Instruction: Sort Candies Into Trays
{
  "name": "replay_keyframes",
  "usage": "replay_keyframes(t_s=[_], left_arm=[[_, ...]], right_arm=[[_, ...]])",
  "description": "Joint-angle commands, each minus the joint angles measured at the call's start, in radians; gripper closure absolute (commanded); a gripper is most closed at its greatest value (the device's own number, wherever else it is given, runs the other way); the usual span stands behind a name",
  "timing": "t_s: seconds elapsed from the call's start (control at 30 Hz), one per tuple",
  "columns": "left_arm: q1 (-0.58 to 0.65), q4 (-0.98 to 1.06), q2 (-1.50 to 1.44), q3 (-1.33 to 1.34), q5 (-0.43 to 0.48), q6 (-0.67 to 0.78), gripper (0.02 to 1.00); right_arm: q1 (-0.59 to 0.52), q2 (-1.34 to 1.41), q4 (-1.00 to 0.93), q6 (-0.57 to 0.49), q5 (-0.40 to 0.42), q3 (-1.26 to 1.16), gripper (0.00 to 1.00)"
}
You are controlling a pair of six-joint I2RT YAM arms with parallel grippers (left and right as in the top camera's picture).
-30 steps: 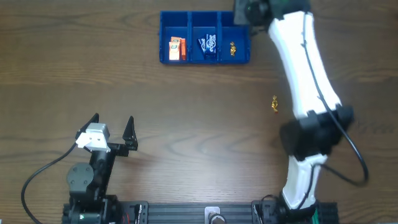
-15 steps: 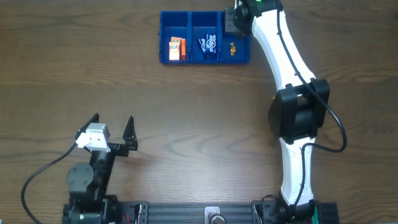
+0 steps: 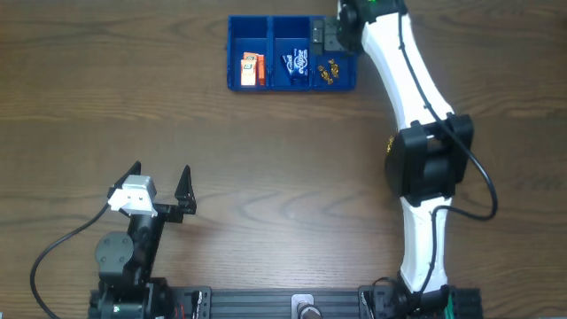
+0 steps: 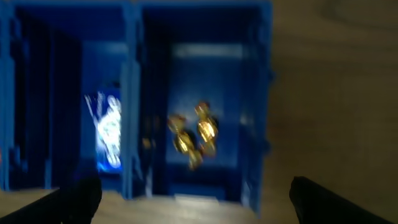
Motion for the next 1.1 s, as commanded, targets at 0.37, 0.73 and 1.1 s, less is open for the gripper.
replay_keyframes(t_s=[0.37,0.73,1.1], left_arm=[[0.004,-0.032,-0.006,-0.02,0.014,0.014,0.02],[0.004,-0.032,-0.006,-0.02,0.014,0.014,0.023],[0.004,-0.032,-0.006,-0.02,0.014,0.014,0.02]], right_arm=[[-0.18,-0.539,-0.075,-0.181,0.072,-0.555,0.001],[-0.219,-0.546,0.292,-0.179,-0.059,-1.062,0.001],[-0.243,-0.477,0.387,-0.233,-0.055,-1.126,0.005]])
